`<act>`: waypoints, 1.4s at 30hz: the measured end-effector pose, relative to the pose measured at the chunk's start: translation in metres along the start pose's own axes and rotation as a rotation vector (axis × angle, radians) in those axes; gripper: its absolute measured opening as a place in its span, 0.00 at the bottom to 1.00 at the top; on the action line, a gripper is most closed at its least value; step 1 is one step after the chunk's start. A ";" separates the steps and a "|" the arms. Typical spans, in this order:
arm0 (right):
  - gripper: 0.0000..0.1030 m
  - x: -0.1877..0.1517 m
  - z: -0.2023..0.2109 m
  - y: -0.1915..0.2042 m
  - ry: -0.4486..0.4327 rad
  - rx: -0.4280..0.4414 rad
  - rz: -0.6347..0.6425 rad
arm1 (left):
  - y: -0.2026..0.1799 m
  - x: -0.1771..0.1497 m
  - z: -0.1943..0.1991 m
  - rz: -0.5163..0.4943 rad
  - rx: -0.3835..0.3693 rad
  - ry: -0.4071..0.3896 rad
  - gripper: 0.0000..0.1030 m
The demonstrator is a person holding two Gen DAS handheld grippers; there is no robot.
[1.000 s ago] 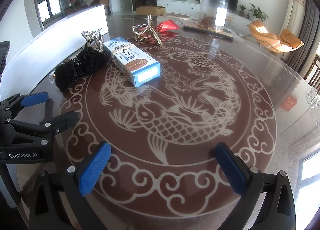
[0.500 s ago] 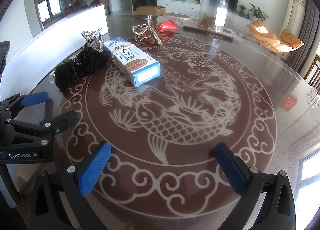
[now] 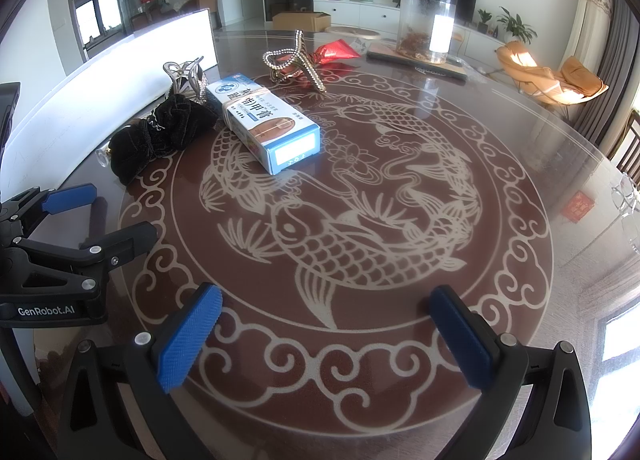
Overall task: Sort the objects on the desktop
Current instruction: 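Move both tools back over the table toward the blue box and velvet pouch, then grasp the blue-and-white medicine box with the right tool while the left tool grasps the black velvet pouch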
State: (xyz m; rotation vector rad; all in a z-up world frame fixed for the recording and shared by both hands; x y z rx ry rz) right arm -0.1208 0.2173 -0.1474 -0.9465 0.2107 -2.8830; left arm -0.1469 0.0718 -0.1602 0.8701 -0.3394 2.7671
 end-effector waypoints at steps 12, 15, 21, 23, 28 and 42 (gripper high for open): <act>1.00 0.048 -0.015 0.018 -0.124 0.033 0.228 | -0.001 -0.030 0.020 -0.049 -0.035 0.029 1.00; 1.00 0.081 -0.039 0.036 -0.113 0.108 0.275 | -0.001 -0.031 0.020 -0.047 -0.033 0.032 1.00; 0.68 0.123 -0.068 0.060 -0.076 0.177 0.199 | -0.001 -0.031 0.020 -0.044 -0.031 0.016 1.00; 0.43 0.123 -0.062 0.065 -0.082 0.187 0.197 | -0.001 -0.032 0.021 -0.045 -0.030 0.017 1.00; 0.40 0.081 -0.026 0.089 -0.125 0.273 0.372 | -0.001 -0.033 0.022 -0.046 -0.031 0.028 1.00; 0.41 -0.038 0.040 0.001 -0.088 0.174 0.193 | 0.013 -0.031 0.032 0.075 -0.059 0.002 1.00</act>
Point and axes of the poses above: each gripper's, at about its wrist camera, not at the fingertips, and z roughly against the way its jaws point, y to its left, x to its top, the point moved 8 cm from there along -z, roughly the way its jaws point, and after that the axes turned 11 degrees about -x, right-handed, at the moved point
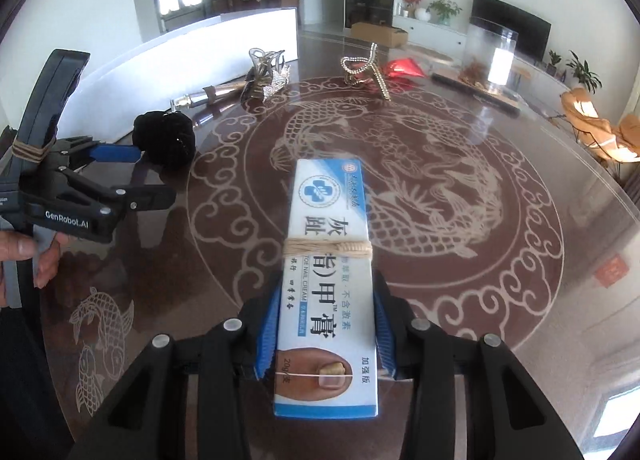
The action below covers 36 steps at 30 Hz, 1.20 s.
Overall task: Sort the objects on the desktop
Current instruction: 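Grasp the blue-and-white medicine box with the right tool while the left tool grasps the black velvet pouch, then carry the medicine box and velvet pouch into the white bin and open both tools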
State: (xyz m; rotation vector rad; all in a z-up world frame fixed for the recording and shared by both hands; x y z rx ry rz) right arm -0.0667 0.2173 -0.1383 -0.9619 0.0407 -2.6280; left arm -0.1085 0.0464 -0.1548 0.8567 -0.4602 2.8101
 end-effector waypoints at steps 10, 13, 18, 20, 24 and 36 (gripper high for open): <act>0.41 0.005 -0.003 -0.001 0.004 -0.039 -0.051 | 0.010 0.048 -0.015 0.108 0.201 -0.011 1.00; 0.42 0.003 -0.002 0.000 0.003 -0.040 -0.049 | 0.023 0.041 -0.033 0.127 0.214 0.056 1.00; 0.42 0.003 -0.002 0.001 0.003 -0.042 -0.048 | 0.034 0.037 -0.029 0.122 0.199 0.042 1.00; 0.43 0.003 -0.002 0.001 0.003 -0.040 -0.048 | 0.032 0.036 -0.028 0.104 0.202 0.005 1.00; 0.68 0.008 -0.007 0.010 0.018 0.012 -0.009 | 0.032 0.039 -0.029 0.045 0.162 0.010 1.00; 0.43 0.017 0.035 0.022 -0.015 0.026 -0.047 | 0.016 0.018 0.053 -0.077 -0.011 -0.203 0.29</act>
Point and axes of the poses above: each gripper's, at about its wrist camera, not at the fingertips, and z roughly against the way its jaws point, y to its left, x to its top, the point moved 8 cm from there along -z, roughly the way its jaws point, and after that the axes turned 11 degrees about -x, right-handed, at the moved point
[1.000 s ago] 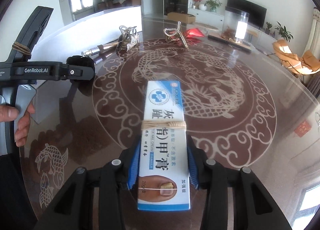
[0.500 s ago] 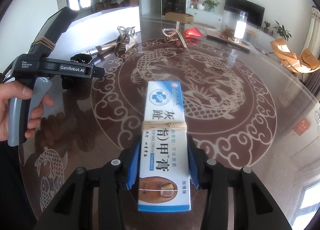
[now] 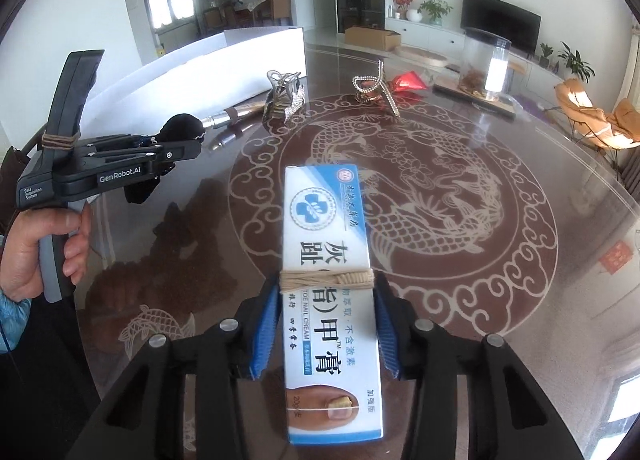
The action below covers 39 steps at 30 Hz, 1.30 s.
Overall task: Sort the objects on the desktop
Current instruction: 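Carry the medicine box and velvet pouch into the white bin and open both tools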
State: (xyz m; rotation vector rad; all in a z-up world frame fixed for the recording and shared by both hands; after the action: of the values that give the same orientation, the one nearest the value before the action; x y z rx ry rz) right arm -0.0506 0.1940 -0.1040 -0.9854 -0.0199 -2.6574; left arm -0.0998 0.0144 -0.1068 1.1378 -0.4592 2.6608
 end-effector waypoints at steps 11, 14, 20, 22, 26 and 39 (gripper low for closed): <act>0.43 0.100 0.025 0.087 -0.139 0.102 0.120 | 0.064 0.049 0.129 0.138 0.038 -0.148 0.29; 0.43 0.160 0.025 0.131 -0.186 0.178 0.127 | 0.120 0.059 0.150 0.173 0.139 -0.130 0.29; 0.43 0.263 0.004 0.246 -0.199 0.336 0.140 | 0.222 0.056 0.152 0.255 0.291 -0.019 0.29; 0.43 0.280 -0.014 0.282 -0.165 0.368 0.143 | 0.244 0.050 0.144 0.279 0.316 0.026 0.29; 0.45 0.280 -0.065 0.336 -0.033 0.387 0.164 | 0.268 0.031 0.122 0.332 0.345 0.129 0.39; 1.00 0.202 -0.018 0.227 -0.239 0.251 0.105 | 0.160 0.044 0.163 0.171 0.314 -0.114 0.75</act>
State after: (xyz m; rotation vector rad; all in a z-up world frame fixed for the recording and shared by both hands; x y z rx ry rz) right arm -0.1417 -0.0810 -0.0093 -1.1749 -0.3353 -2.3575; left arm -0.0714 -0.1906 -0.0004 1.4000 -0.1638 2.9018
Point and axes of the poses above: each gripper's, at about its wrist camera, not at the fingertips, and z roughly against the way its jaws point, y to its left, x to its top, the point moved 8 cm from there along -z, roughly the way its jaws point, and after that the axes turned 11 degrees about -x, right-handed, at the moved point
